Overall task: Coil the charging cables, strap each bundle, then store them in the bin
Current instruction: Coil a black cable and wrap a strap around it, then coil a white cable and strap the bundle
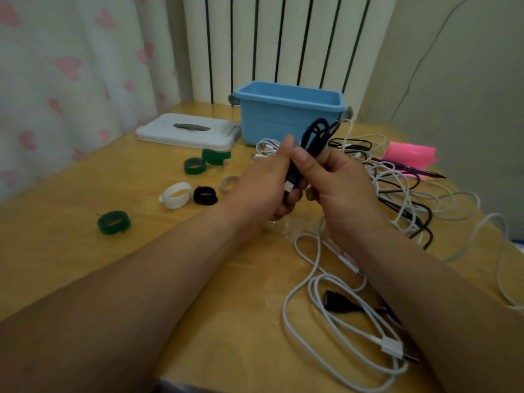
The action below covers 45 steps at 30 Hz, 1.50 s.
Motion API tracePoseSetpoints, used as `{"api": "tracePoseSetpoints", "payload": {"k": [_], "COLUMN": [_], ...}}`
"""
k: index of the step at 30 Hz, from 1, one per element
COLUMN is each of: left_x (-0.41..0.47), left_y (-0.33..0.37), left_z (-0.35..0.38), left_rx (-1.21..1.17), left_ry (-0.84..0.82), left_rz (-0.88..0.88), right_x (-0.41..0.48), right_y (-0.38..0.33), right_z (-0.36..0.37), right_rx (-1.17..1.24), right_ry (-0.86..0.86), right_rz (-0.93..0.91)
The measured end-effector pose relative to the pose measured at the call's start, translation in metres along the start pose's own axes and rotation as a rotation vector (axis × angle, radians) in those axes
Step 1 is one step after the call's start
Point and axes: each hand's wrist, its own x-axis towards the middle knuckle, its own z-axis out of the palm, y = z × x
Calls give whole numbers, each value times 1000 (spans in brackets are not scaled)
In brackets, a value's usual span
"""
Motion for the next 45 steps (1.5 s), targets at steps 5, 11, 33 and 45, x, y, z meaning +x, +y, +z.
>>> {"api": "tracePoseSetpoints", "payload": {"k": [5, 11, 33, 45], "left_x": [1, 18, 29, 13], "left_y": [0, 5, -5, -13], "left_z": [-6, -22, -33, -17], "left_rx": [-155, -3, -3, 465], "left_ry": [-20, 257, 537, 199], "left_rz": [-5, 106, 305, 378], "right_x": [1, 12, 83, -5], "right_y": [2, -26, -29, -76], "right_z": [-3, -7, 5, -59], "right_rx": [43, 92, -1362, -1184], "right_ry": [-151, -27, -179, -223], "right_rz": [73, 56, -125, -133]}}
